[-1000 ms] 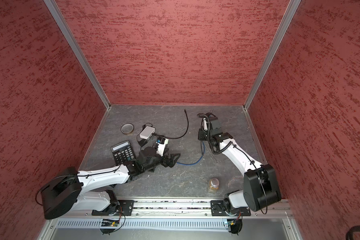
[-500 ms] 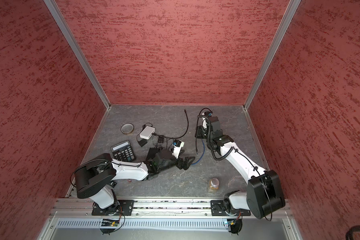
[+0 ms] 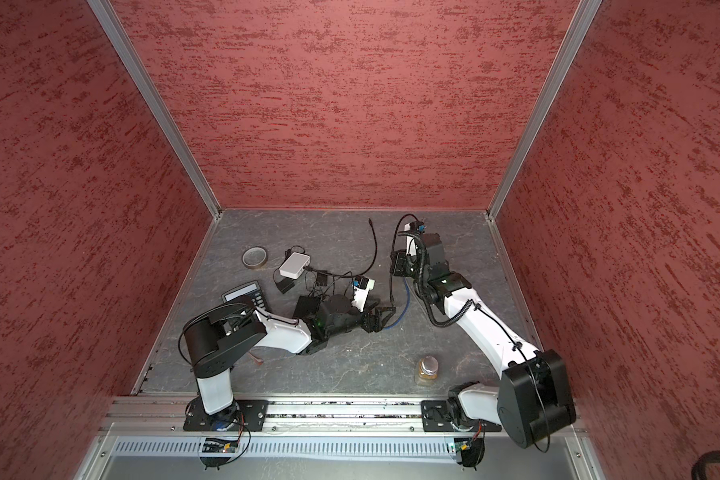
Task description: Insert the plug into the switch port
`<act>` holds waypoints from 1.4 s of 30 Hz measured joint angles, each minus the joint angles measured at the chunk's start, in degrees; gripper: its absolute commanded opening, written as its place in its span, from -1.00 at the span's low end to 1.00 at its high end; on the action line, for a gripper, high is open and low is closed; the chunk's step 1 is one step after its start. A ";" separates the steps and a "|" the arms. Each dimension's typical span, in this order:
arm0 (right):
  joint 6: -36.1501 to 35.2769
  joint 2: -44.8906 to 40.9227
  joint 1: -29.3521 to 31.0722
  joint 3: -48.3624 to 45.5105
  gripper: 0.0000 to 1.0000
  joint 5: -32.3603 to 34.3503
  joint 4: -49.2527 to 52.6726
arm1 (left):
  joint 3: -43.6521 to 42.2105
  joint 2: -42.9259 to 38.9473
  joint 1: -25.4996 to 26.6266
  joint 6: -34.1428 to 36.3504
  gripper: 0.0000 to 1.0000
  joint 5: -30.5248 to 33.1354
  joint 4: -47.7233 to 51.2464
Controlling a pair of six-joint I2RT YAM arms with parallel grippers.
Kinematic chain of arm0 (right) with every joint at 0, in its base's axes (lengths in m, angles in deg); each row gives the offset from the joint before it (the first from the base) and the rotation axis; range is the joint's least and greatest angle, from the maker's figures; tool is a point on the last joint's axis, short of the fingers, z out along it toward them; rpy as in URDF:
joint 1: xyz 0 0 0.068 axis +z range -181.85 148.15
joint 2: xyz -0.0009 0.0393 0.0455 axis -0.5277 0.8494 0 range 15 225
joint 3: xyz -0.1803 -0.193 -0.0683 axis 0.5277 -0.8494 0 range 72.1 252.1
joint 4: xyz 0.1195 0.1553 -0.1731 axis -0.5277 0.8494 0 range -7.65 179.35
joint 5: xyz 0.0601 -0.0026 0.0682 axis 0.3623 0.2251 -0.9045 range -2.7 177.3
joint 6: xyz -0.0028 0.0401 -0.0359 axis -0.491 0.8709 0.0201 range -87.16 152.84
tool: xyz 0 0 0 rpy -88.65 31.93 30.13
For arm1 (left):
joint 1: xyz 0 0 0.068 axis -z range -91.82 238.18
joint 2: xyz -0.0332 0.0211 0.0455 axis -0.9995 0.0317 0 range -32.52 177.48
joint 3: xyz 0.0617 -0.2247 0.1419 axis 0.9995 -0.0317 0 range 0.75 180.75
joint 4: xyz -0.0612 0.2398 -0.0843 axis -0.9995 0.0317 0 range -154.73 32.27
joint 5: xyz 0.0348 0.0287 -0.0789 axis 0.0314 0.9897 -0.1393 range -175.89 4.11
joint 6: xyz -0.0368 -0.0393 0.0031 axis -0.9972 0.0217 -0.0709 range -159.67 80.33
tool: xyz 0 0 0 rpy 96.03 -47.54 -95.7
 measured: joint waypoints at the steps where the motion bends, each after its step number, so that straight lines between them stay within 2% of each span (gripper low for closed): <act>1: 0.02 -0.26 0.00 -0.04 -1.00 -0.09 -0.20 | 0.39 0.46 -0.02 0.00 0.43 -0.28 -0.17; 7: 0.04 -1.16 0.00 -0.17 -1.00 -0.42 -0.57 | 3.08 1.92 -0.02 0.13 0.19 -2.43 -1.20; 12: 0.09 -1.46 0.00 -0.96 -1.00 -0.61 -0.70 | 4.07 2.12 -0.22 0.33 -0.22 -4.94 -1.40; 15: 0.07 -1.62 0.00 -1.03 -1.00 -0.59 -0.68 | 4.48 2.36 -0.57 0.07 -0.39 -6.34 -1.31; 23: -0.04 -2.95 0.00 -1.03 -1.00 -0.55 -0.48 | 4.52 2.47 -1.01 0.39 -0.68 -7.37 1.01; 30: -1.22 -3.04 0.00 -1.03 -0.99 -0.07 1.60 | 4.72 1.75 -1.29 2.75 -0.81 -6.25 5.86; 35: -2.91 -3.06 0.00 -1.03 -0.59 0.00 2.75 | 4.63 -1.20 -1.55 6.62 -0.85 -5.86 11.39; 42: -9.88 -3.80 0.00 -1.01 -0.54 0.00 9.64 | 3.91 -9.35 -2.12 17.35 -0.84 -4.39 23.12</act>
